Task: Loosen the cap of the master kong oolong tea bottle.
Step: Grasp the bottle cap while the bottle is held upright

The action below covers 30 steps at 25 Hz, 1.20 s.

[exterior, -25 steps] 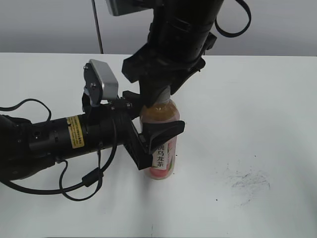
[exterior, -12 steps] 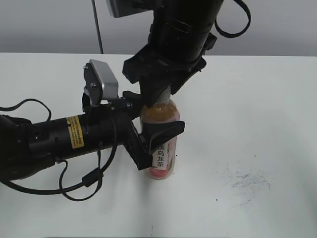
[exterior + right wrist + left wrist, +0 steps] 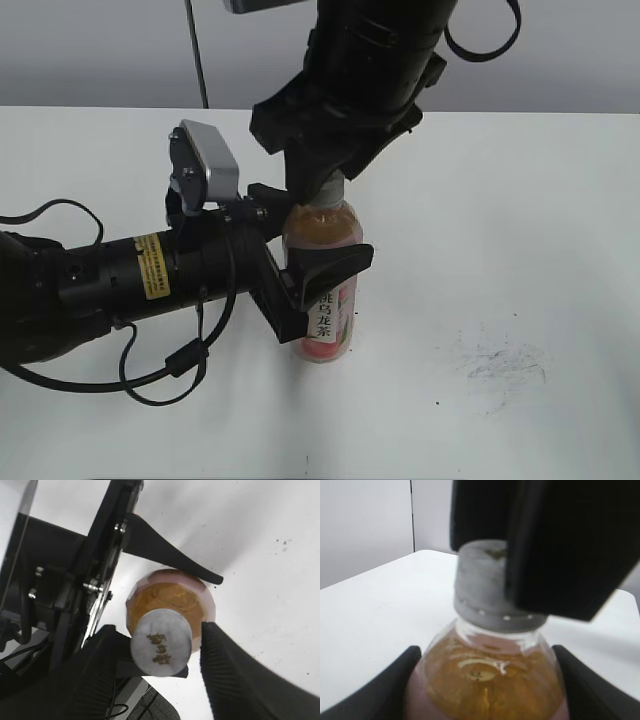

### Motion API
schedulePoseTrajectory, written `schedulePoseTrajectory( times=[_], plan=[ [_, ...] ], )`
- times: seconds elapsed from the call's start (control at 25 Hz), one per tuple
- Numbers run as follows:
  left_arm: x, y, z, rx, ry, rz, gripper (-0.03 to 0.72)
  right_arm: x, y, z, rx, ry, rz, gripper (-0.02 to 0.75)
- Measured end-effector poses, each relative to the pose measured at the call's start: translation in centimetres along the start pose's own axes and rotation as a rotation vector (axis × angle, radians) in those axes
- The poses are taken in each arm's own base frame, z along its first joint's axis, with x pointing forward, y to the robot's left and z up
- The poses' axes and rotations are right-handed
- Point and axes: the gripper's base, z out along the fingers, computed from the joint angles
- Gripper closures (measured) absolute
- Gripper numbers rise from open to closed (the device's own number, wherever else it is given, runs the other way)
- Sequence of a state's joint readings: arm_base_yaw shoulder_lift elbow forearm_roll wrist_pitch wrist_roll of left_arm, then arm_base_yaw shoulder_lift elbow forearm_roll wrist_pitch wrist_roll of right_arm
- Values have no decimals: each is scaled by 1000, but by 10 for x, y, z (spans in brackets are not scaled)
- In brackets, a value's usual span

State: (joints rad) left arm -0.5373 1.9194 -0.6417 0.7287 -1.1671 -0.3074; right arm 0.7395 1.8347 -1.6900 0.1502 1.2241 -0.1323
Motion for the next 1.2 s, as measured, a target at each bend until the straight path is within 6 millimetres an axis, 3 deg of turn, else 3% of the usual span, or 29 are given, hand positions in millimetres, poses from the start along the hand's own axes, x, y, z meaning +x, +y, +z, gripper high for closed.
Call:
schedulePoseTrajectory(
  times=[0.32, 0.56, 0.72, 1.2],
  plan=[
    [0, 0, 0, 0, 0, 0, 234, 4, 0, 6, -3, 25, 3, 342],
    [0, 0, 0, 0, 0, 0, 234, 4, -1, 6, -1, 25, -8, 453],
    [0, 0, 0, 0, 0, 0, 234, 4, -1, 6, -1, 25, -43, 454],
    [0, 0, 0, 2, 1, 2, 234, 3, -1, 6, -1, 15, -479, 458]
  ],
)
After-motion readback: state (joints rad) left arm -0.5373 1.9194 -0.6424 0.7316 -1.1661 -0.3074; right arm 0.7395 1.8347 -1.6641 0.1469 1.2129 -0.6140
